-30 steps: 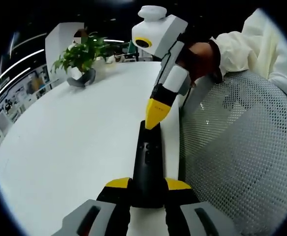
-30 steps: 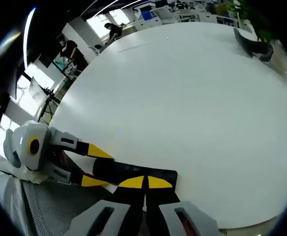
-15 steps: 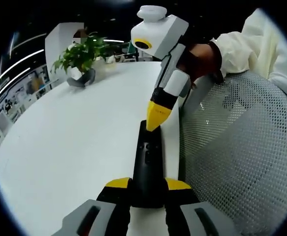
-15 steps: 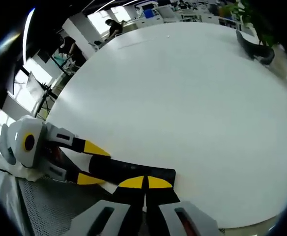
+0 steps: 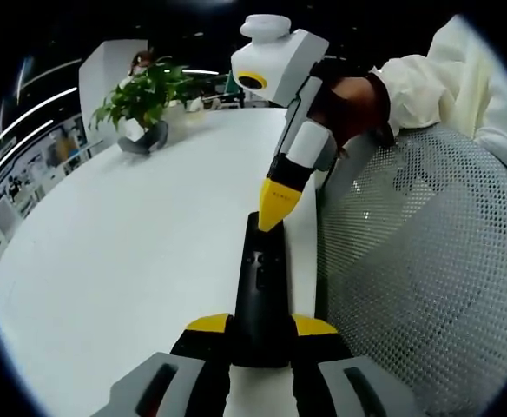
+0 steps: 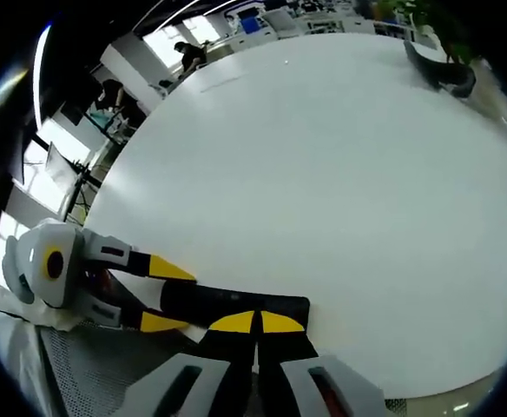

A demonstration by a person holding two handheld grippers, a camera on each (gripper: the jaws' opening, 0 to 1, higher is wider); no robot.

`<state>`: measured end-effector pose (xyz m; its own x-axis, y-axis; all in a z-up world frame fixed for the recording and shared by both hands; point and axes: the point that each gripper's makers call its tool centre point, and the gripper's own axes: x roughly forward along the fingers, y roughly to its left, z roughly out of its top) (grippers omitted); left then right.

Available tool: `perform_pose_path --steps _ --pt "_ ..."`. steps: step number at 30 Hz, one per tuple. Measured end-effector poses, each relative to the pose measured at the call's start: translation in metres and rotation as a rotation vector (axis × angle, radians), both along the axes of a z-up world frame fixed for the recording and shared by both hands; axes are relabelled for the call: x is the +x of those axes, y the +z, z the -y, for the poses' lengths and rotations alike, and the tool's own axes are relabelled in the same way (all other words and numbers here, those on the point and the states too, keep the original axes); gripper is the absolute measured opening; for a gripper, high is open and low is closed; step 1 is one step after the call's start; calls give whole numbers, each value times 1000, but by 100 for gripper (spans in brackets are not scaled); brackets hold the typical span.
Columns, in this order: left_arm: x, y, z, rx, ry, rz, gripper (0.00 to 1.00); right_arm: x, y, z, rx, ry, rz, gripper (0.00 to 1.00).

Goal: Press the specified remote control buttons in sequence, fully releasing each button before pressing the next.

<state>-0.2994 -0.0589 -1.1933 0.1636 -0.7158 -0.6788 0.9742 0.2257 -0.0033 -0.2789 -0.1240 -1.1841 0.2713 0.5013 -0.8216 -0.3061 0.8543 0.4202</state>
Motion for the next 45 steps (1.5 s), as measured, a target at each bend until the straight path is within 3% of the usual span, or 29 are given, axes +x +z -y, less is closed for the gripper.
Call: perform_pose_path --steps 12,25,33,45 --pt "0 0 -2 26 12 -8 25 -1 1 0 -16 2 14 0" --pt "-1 1 -2 21 -3 -5 24 -2 2 2 57 -59 -41 0" --pt "-3 1 0 20 -22 2 24 -1 3 1 17 -15 -6 0" --pt "-7 2 3 10 -44 9 24 -2 5 -11 76 14 -17 0"
